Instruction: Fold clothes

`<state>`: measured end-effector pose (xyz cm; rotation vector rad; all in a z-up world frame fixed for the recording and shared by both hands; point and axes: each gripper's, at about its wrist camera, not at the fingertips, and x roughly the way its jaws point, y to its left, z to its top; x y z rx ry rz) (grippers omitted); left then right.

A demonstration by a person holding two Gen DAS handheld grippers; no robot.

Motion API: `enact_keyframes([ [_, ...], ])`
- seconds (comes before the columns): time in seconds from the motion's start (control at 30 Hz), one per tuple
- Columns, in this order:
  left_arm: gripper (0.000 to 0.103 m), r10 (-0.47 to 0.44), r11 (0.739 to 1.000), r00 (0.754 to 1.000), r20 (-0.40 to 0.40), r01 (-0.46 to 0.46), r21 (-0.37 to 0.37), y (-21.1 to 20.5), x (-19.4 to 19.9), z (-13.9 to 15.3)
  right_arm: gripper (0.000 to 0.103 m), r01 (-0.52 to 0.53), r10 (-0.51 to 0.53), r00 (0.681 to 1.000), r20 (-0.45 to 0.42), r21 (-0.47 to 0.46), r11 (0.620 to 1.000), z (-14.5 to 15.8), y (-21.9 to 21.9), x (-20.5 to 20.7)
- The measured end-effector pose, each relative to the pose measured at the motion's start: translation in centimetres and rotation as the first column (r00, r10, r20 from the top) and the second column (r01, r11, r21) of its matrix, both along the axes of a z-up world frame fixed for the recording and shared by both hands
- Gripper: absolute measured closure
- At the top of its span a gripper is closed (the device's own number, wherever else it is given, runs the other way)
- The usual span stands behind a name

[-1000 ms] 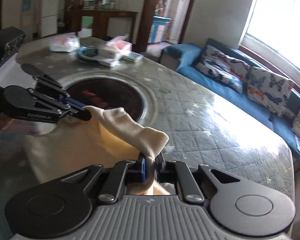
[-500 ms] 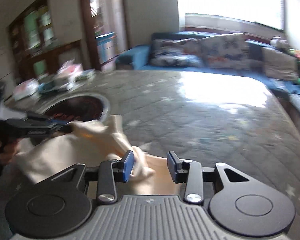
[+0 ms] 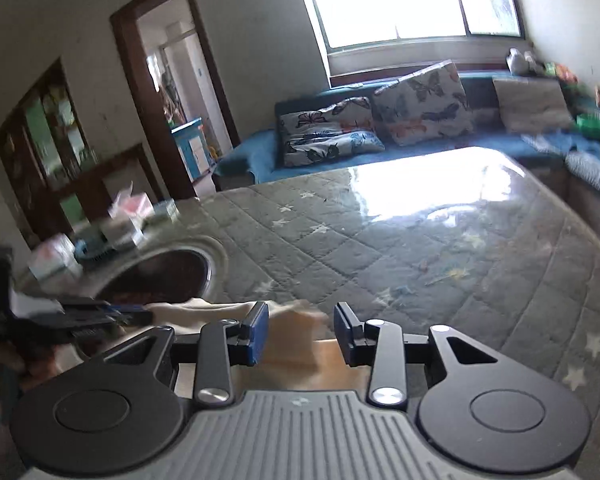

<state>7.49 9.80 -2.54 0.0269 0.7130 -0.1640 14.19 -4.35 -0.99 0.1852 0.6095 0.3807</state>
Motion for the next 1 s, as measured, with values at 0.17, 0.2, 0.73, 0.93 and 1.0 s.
enact_keyframes([
  [0.17,0.09,-0.002,1.0,1.0,0.004,0.002,0.009,-0.2,-0.2,-0.1,0.066,-0.003,0.003,1.0,-0.005,-0.019,1.0,-0.9,0.3,-0.1],
  [0.2,0.09,-0.002,1.0,1.0,0.003,0.002,0.011,-0.2,-0.2,-0.2,0.066,0.006,-0.007,1.0,-0.028,-0.018,1.0,-1.2,0.3,0.4],
  [0.73,0.086,0.015,1.0,1.0,0.001,-0.015,-0.006,0.3,-0.2,0.5,0.093,0.087,-0.091,0.996,-0.013,-0.186,0.979,-2.8,2.4,2.2],
  [0.93,0.073,0.014,1.0,1.0,-0.001,-0.014,0.015,-0.1,-0.2,0.8,0.091,-0.001,0.006,1.0,0.024,-0.211,0.977,-1.5,5.1,3.0],
  [1.0,0.07,0.021,1.0,1.0,-0.012,-0.02,0.021,-0.2,0.0,0.7,0.088,-0.04,0.042,0.999,0.007,-0.211,0.977,-1.6,6.2,3.7],
])
